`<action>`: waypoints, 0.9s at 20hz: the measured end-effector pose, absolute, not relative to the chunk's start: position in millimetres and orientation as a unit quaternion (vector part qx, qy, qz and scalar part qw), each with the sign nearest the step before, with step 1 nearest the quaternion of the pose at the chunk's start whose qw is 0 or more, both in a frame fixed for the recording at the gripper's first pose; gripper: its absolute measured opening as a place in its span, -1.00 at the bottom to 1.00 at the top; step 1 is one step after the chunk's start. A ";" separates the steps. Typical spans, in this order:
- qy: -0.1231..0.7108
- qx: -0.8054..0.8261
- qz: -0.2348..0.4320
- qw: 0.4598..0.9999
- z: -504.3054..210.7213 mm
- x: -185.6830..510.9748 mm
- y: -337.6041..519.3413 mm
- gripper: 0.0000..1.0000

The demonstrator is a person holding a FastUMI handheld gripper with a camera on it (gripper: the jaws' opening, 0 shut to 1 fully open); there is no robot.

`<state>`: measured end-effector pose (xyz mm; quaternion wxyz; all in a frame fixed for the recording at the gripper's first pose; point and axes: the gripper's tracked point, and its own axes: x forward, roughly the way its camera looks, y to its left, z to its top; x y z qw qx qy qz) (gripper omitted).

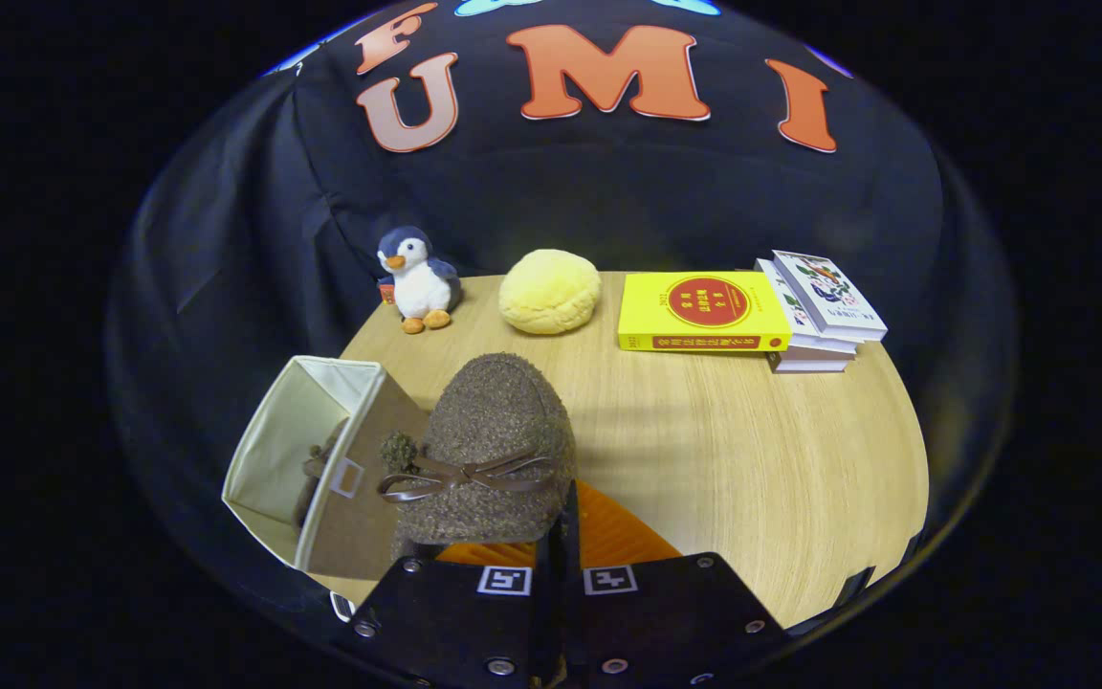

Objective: Open the storage box then place both shoes into the box .Put the left shoe in first, then the right shoe, with the right side of both shoes facing outward in a uniform manner.

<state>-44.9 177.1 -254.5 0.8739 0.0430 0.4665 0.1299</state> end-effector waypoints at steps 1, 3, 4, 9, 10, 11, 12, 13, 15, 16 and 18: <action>0.474 0.049 0.132 0.869 -248.3 -45.7 189.4 -0.89; 0.477 0.062 0.144 0.865 -236.0 -41.6 218.7 -0.89; 0.476 0.063 0.152 0.864 -230.0 -40.0 232.9 -0.89; 0.481 0.058 0.188 0.854 -215.8 -42.0 300.0 -0.89; 0.482 0.061 0.195 0.852 -213.7 -42.5 312.6 -0.89; 0.484 0.061 0.202 0.849 -213.3 -43.4 324.1 -0.89; 0.484 0.060 0.205 0.849 -214.5 -42.3 334.5 -0.89; 0.487 0.055 0.206 0.847 -217.6 -42.8 342.1 -0.89; 0.494 0.049 0.204 0.843 -222.1 -46.0 358.2 -0.89; 0.501 0.049 0.205 0.840 -226.9 -48.8 366.5 -0.89; 0.510 0.052 0.209 0.833 -232.5 -52.3 381.6 -0.88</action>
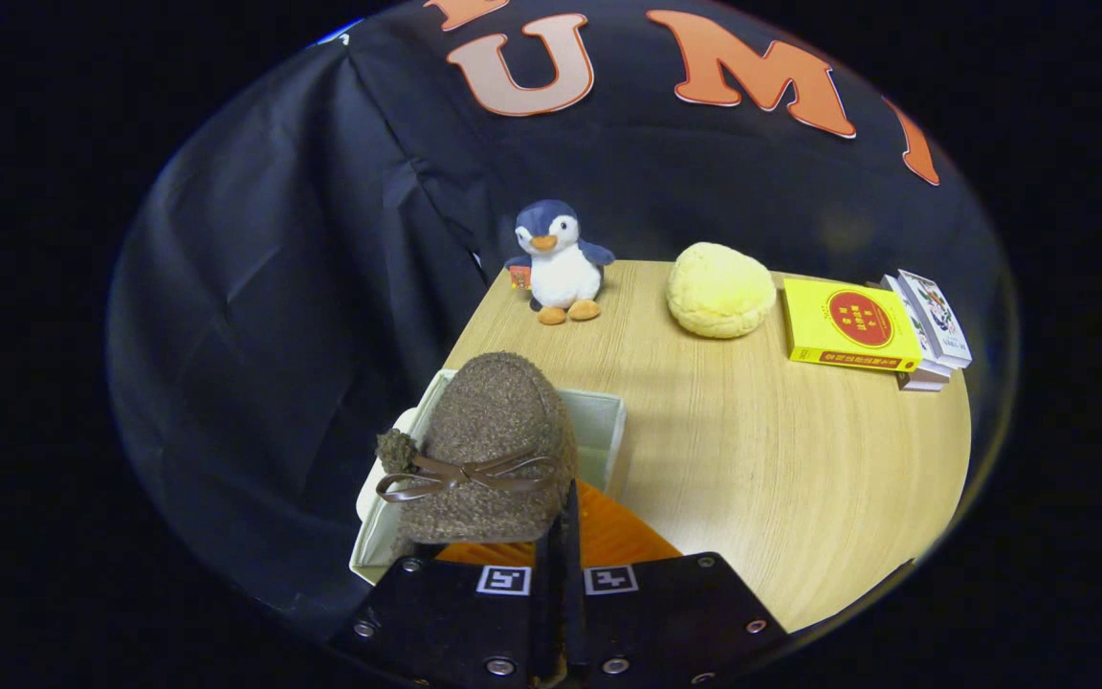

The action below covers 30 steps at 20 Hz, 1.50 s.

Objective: Open the storage box then place both shoes into the box .Put the left shoe in first, then the right shoe, with the right side of both shoes facing outward in a uniform manner.

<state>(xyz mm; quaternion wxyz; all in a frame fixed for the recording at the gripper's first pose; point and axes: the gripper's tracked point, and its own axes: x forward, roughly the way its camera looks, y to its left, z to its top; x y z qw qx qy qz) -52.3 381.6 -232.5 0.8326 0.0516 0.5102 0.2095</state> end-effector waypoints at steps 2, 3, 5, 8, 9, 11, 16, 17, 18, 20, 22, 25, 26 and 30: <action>0.513 0.045 0.216 0.829 -238.3 -55.2 391.8 -0.87; 0.515 0.040 0.218 0.828 -241.2 -56.9 395.2 -0.88; 0.521 0.032 0.223 0.824 -248.6 -61.8 400.3 -0.85; 0.521 0.010 0.224 0.824 -255.6 -66.5 399.4 -0.73; 0.524 0.008 0.224 0.822 -256.9 -69.3 398.1 -0.64; 0.532 0.023 0.229 0.815 -255.8 -75.0 399.8 -0.48; 0.505 0.060 0.253 0.823 -222.7 -66.1 392.5 -0.18; 0.487 0.059 0.254 0.834 -214.0 -59.0 385.6 -0.10; 0.462 0.053 0.254 0.848 -205.1 -49.2 377.3 -0.07; 0.419 0.049 0.263 0.868 -181.7 -37.9 365.7 -0.05; 0.379 0.051 0.270 0.884 -161.7 -30.2 350.6 0.03; 0.307 0.023 0.243 0.920 -124.4 -10.5 307.6 0.19; 0.281 0.016 0.237 0.930 -109.9 -2.9 295.7 0.19; 0.186 0.025 0.211 0.959 -46.7 13.4 249.1 0.31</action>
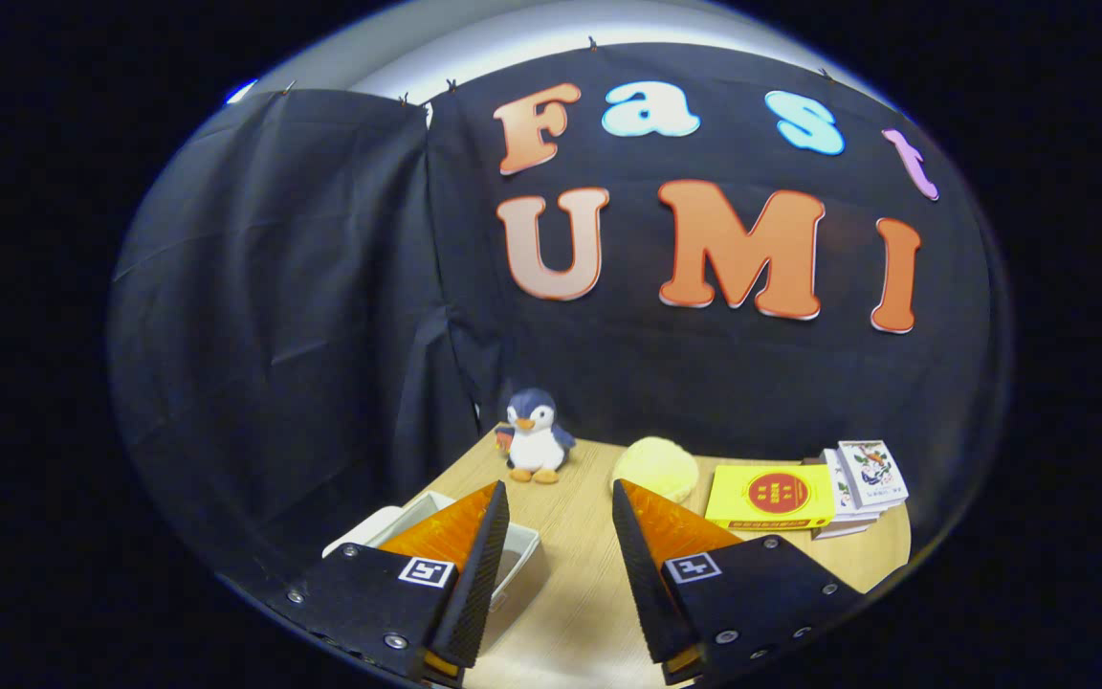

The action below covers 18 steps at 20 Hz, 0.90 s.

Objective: Open the storage box then place both shoes into the box .Put the left shoe in first, then the right shoe, with the right side of both shoes facing outward in a uniform manner.

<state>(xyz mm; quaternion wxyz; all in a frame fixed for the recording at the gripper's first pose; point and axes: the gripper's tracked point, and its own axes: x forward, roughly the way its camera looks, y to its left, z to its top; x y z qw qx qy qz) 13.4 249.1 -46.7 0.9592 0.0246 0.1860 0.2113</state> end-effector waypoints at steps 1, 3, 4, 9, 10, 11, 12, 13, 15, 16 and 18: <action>0.151 0.010 0.193 0.969 -32.0 22.2 230.9 0.38; 0.096 -0.006 0.165 0.982 -5.8 30.1 197.3 0.48; 0.074 -0.006 0.156 0.985 8.4 28.4 185.9 0.52; 0.003 0.000 0.124 0.992 52.2 32.4 128.6 0.89; -0.007 -0.001 0.118 0.993 59.0 32.3 119.3 0.90; -0.020 0.001 0.112 0.993 65.6 33.0 112.8 0.92; -0.028 0.003 0.107 0.994 71.2 34.8 108.3 0.92; -0.037 0.006 0.107 0.994 82.2 29.4 104.5 0.92; -0.046 0.010 0.108 0.993 83.4 25.8 95.0 0.93; -0.052 0.011 0.106 0.993 84.6 25.2 91.3 0.93; -0.065 0.014 0.105 0.992 88.5 23.4 87.0 0.93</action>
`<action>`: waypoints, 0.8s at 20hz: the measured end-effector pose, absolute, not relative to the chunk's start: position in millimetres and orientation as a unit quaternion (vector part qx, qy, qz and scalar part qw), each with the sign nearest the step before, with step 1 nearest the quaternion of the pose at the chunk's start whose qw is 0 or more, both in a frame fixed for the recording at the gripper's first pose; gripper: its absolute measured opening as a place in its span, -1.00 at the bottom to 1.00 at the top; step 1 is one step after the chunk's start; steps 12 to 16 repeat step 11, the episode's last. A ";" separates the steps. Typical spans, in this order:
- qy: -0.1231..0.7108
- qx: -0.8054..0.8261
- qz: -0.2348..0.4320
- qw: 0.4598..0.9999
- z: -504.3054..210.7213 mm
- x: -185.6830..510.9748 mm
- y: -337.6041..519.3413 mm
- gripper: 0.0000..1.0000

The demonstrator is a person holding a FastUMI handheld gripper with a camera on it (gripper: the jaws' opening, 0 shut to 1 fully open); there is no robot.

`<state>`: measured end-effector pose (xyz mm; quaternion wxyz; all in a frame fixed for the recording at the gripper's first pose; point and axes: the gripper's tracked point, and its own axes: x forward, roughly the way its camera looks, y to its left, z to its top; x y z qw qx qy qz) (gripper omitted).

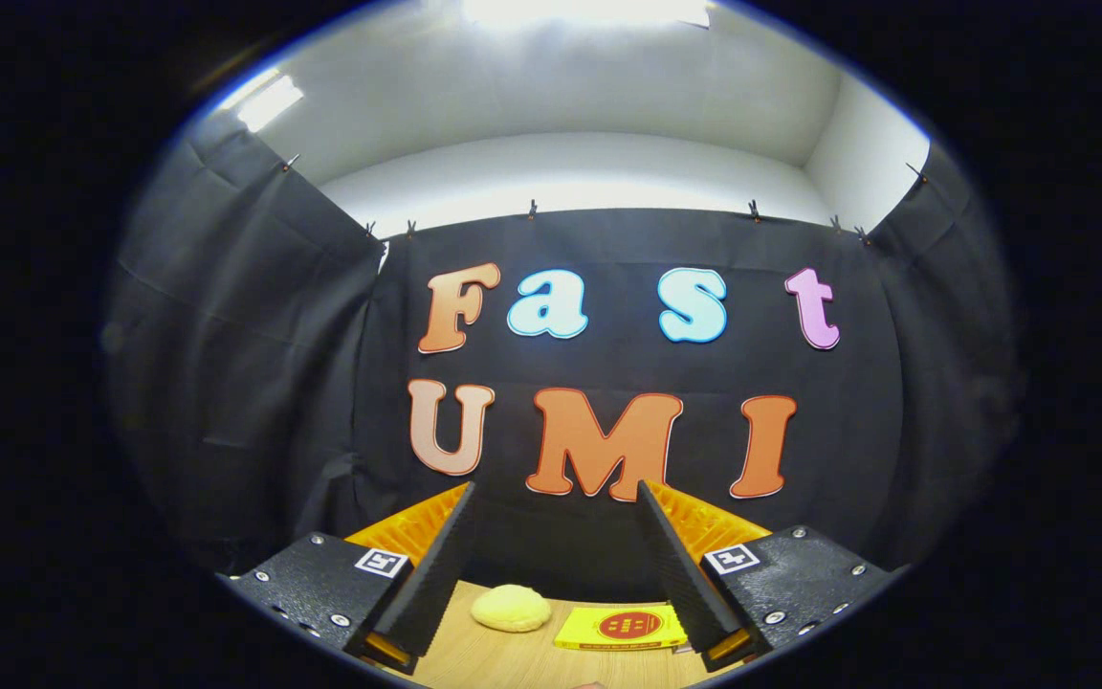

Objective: Open the storage box then place both shoes into the box .Put the left shoe in first, then the right shoe, with the right side of both shoes facing outward in a uniform manner.

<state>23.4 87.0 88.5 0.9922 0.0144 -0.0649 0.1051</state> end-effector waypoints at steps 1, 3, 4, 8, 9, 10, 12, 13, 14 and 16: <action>-0.068 0.015 0.108 0.992 89.5 22.9 85.2 0.94; -0.070 0.013 0.106 0.992 87.2 20.6 81.7 0.94; -0.071 0.012 0.105 0.992 88.9 16.7 80.7 0.94; -0.072 0.018 0.105 0.992 91.9 16.3 80.5 0.95; -0.073 0.020 0.103 0.992 91.4 16.5 79.6 0.95; -0.072 0.021 0.103 0.992 91.2 16.9 78.5 0.95; -0.072 0.021 0.103 0.992 91.1 17.5 78.3 0.95; -0.072 0.021 0.103 0.992 91.1 17.5 78.3 0.95; -0.072 0.021 0.103 0.992 91.1 17.5 78.3 0.95; -0.072 0.021 0.103 0.992 91.1 17.5 78.3 0.95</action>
